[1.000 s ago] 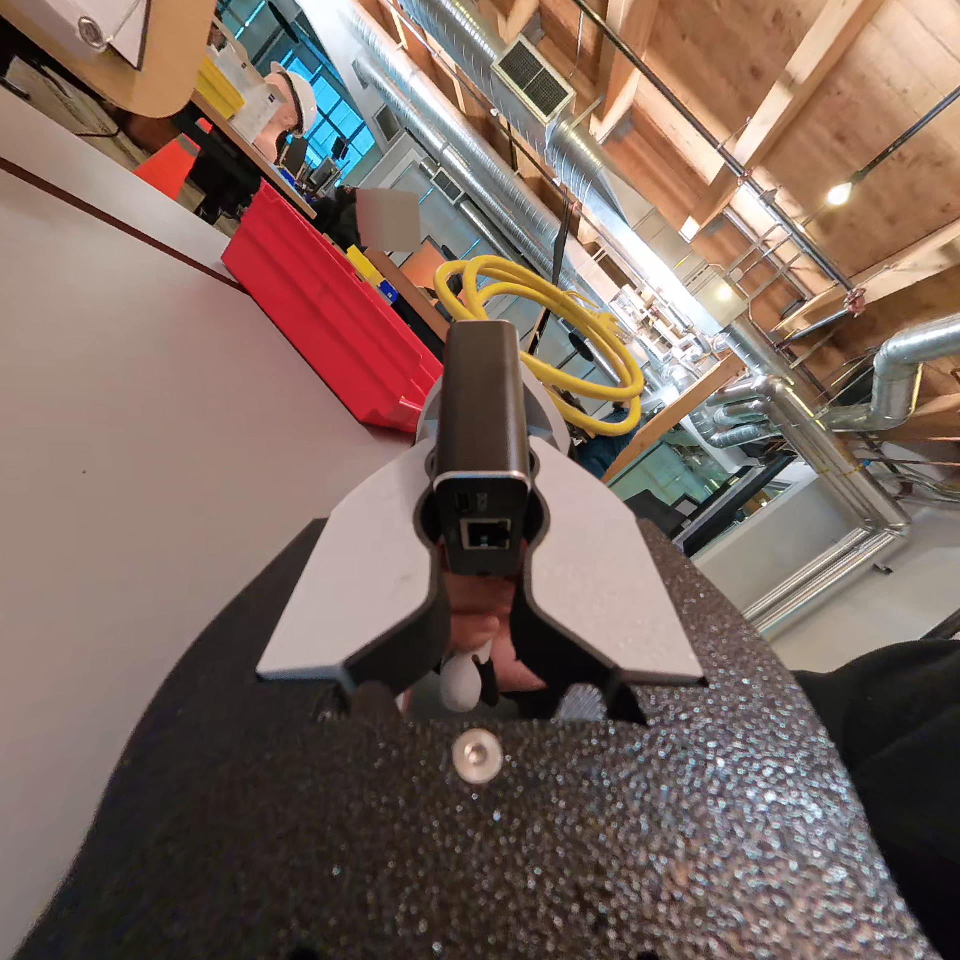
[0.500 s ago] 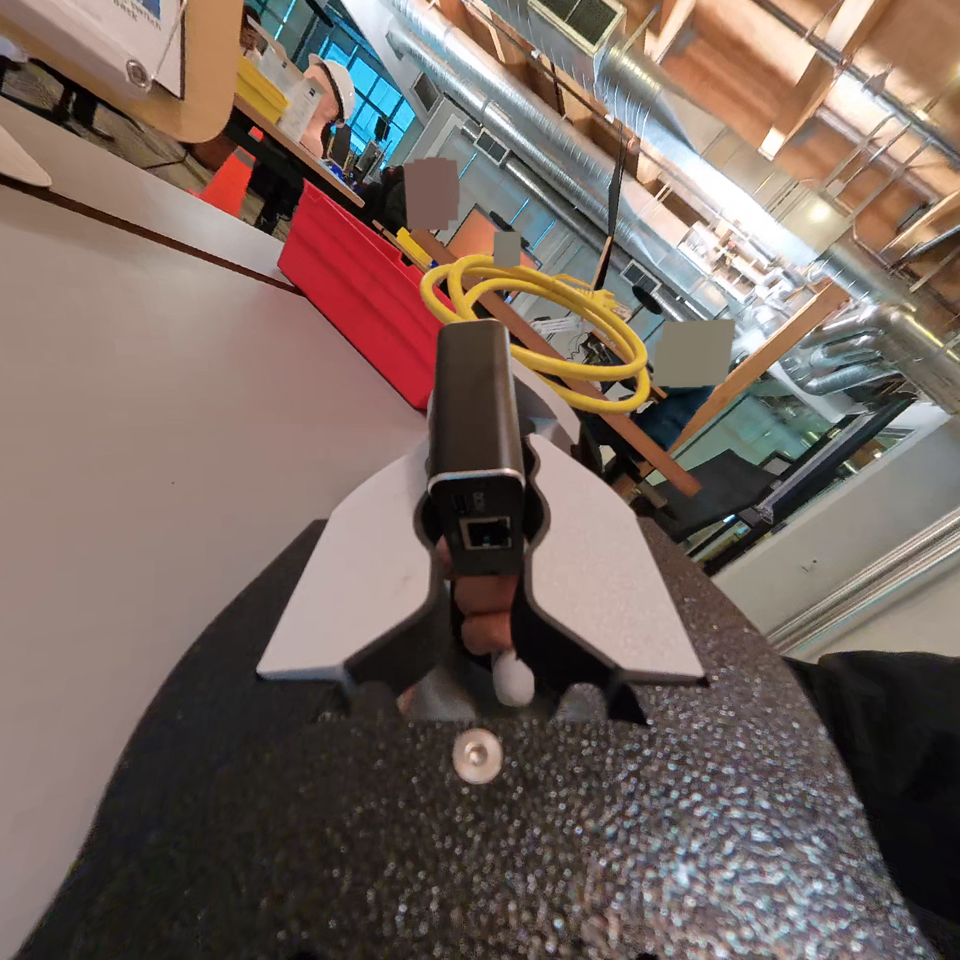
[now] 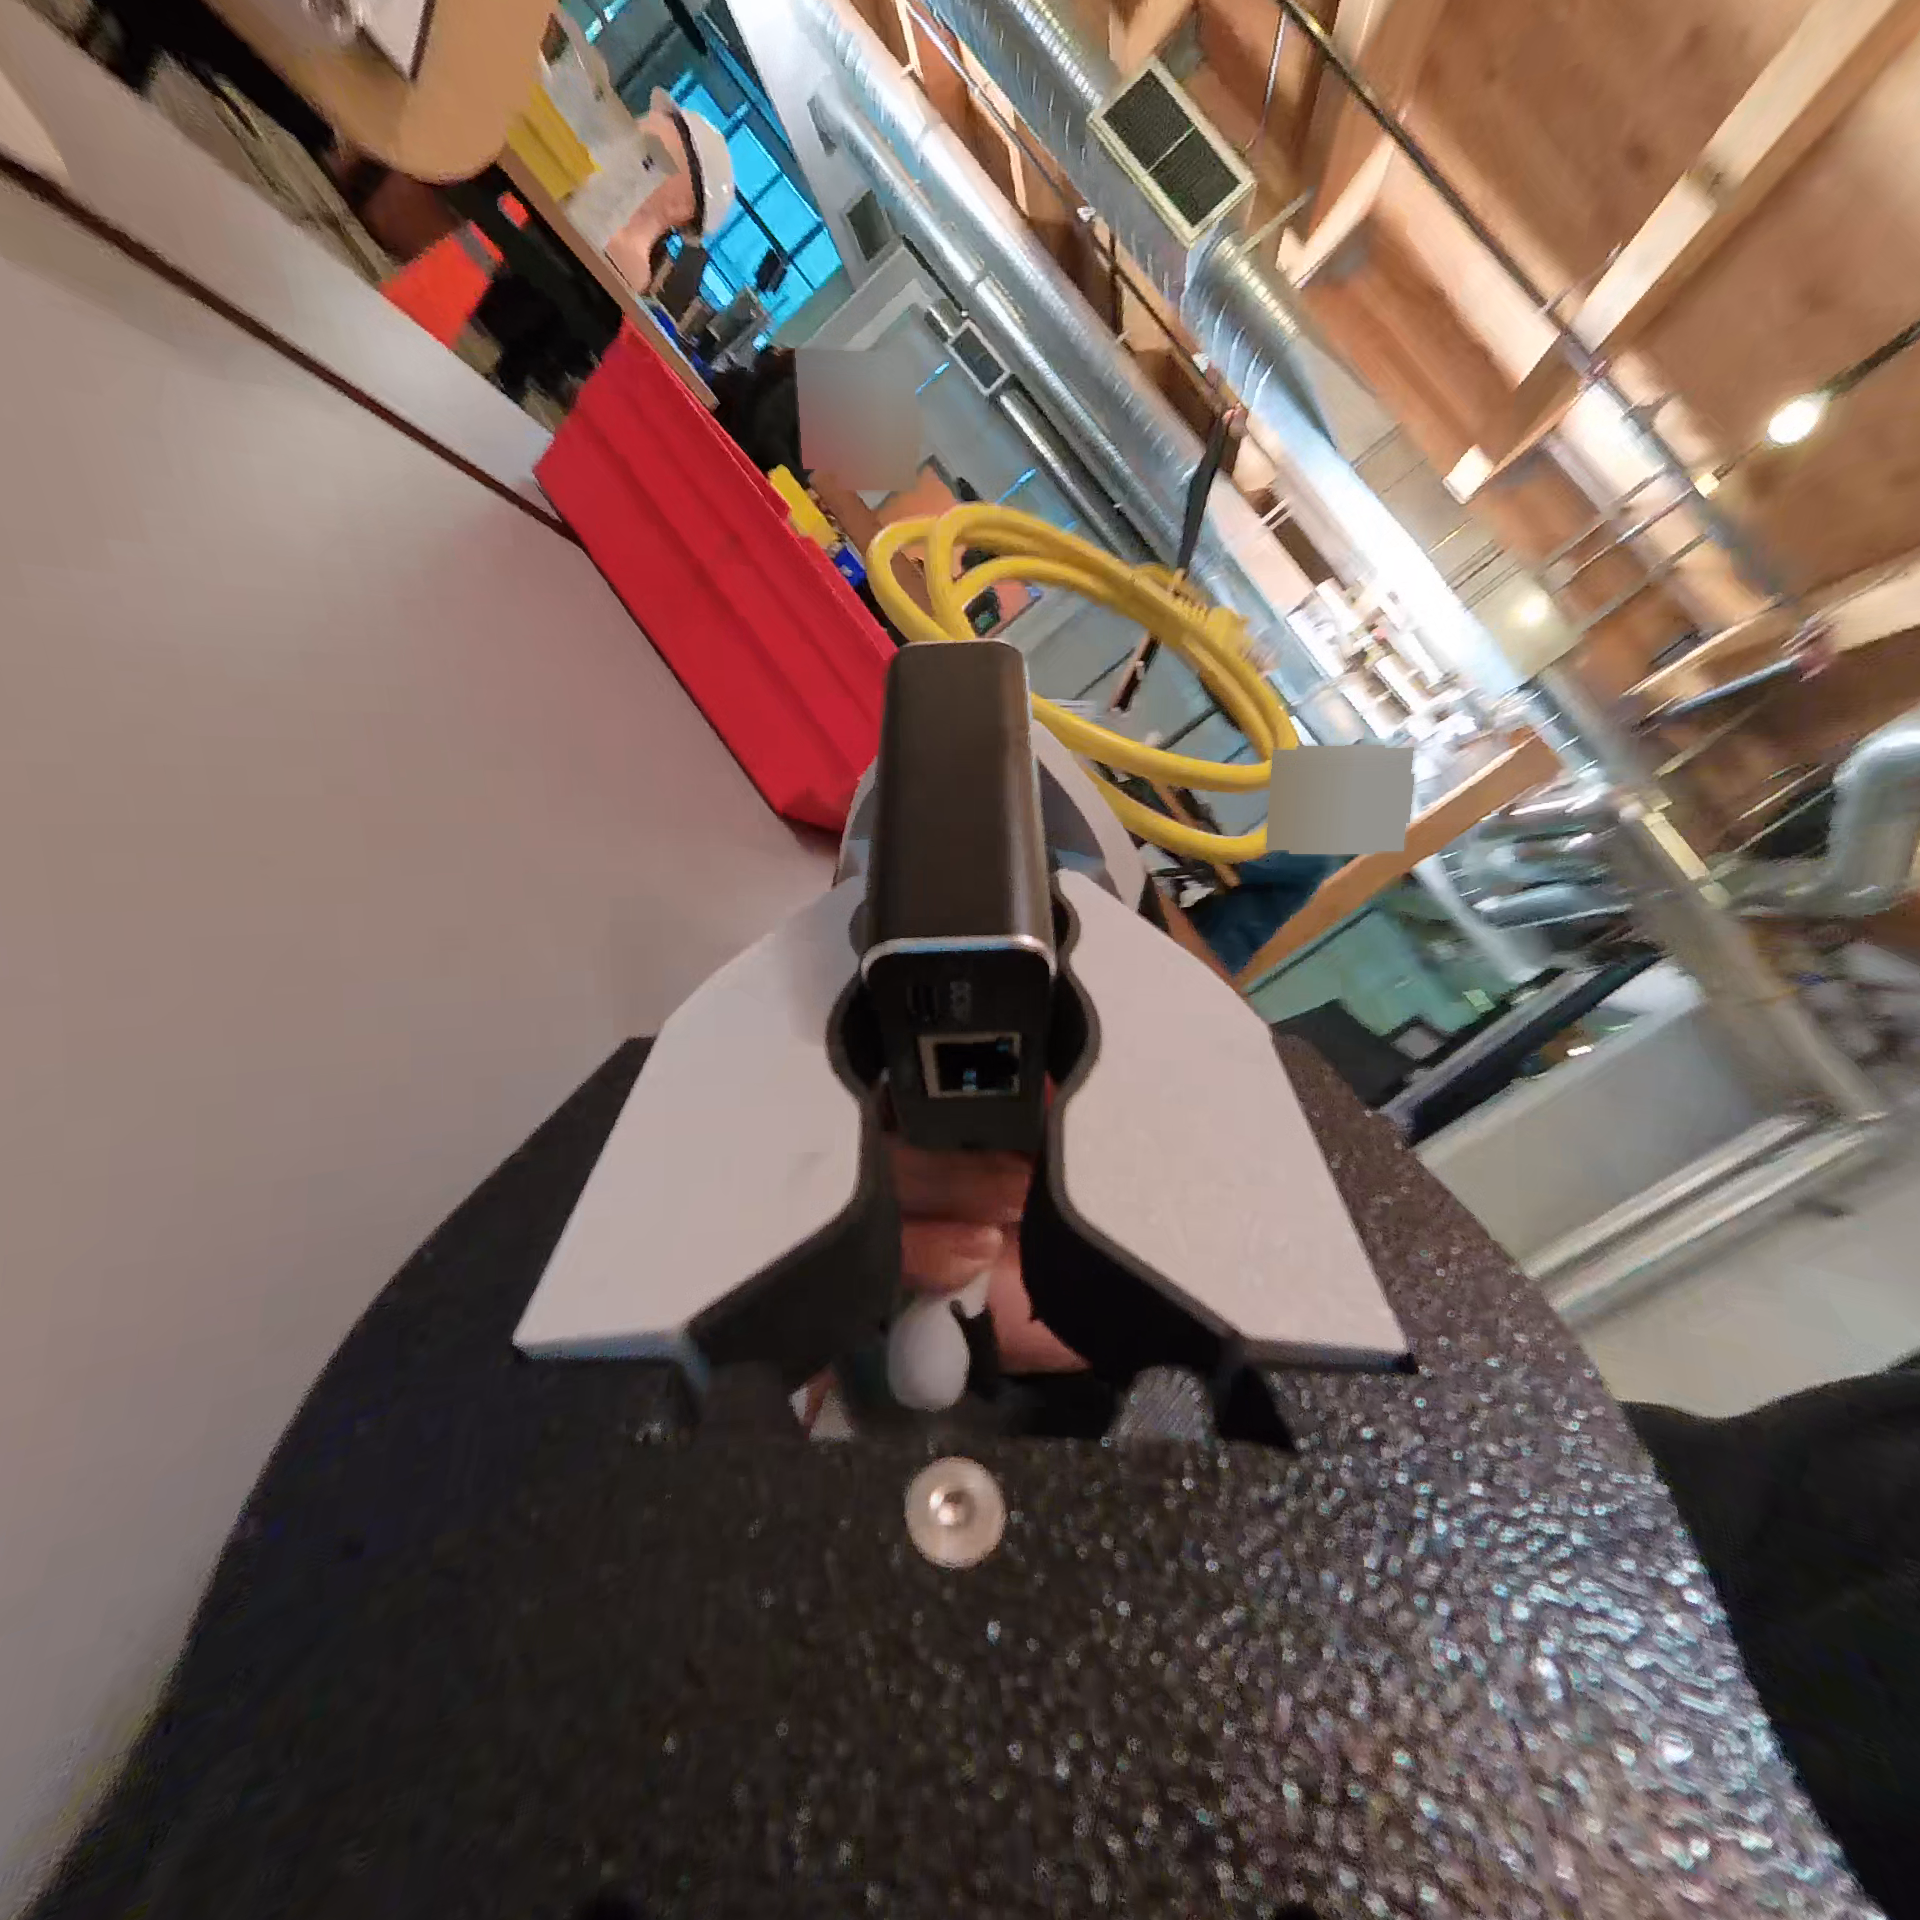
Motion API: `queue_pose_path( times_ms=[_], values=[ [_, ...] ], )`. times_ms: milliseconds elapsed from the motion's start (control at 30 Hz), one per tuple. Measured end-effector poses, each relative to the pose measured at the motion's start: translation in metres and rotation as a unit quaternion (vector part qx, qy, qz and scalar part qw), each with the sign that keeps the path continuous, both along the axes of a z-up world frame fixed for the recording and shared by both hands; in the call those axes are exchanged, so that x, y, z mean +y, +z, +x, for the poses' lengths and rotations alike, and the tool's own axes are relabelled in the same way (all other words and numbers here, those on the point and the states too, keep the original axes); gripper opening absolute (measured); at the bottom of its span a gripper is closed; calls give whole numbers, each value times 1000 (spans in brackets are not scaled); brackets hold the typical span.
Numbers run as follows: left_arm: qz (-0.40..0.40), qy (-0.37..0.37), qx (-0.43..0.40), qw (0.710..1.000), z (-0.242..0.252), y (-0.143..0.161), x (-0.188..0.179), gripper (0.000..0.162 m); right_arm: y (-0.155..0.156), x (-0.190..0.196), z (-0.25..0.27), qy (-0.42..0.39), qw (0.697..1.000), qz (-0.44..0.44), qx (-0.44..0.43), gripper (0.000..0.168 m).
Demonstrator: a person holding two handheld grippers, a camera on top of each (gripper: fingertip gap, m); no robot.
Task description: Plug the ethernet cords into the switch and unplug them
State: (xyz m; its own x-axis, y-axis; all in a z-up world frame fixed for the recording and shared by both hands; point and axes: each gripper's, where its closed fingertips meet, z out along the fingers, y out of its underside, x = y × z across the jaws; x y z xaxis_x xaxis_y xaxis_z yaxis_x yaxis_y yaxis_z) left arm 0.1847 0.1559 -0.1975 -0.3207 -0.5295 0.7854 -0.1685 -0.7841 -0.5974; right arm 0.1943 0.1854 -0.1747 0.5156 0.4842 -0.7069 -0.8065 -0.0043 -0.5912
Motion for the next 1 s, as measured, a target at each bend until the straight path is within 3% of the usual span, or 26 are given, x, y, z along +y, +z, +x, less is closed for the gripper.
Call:
queue_pose_path(
  times_ms=[100,200,233,400,533,667,833,1000],
  values=[
    [20,8,-5,1000,-1,1,1,27,2,1,-1,1,1000,3,-3,14],
    [-97,-15,-7,995,-1,-1,1,27,-1,1,-1,-8,1000,-8,-14,14],
    [-101,-15,-8,995,0,-2,1,27,-4,2,0,-10,1000,-16,-25,14],
    [30,10,3,999,-1,1,2,27,1,0,-1,-3,1000,0,-11,14],
    [-68,-9,0,998,-1,0,1,27,-2,1,-1,-5,1000,-9,-24,14],
    [-7,-8,-13,1000,-2,5,0,27,4,-1,-2,7,1000,8,-12,14],
    [67,-13,-106,992,-11,42,-11,26,45,-16,-19,49,992,85,-76,14],
    [139,-6,-158,977,-22,72,-16,26,73,-29,-32,33,983,145,-110,14]
  ],
)
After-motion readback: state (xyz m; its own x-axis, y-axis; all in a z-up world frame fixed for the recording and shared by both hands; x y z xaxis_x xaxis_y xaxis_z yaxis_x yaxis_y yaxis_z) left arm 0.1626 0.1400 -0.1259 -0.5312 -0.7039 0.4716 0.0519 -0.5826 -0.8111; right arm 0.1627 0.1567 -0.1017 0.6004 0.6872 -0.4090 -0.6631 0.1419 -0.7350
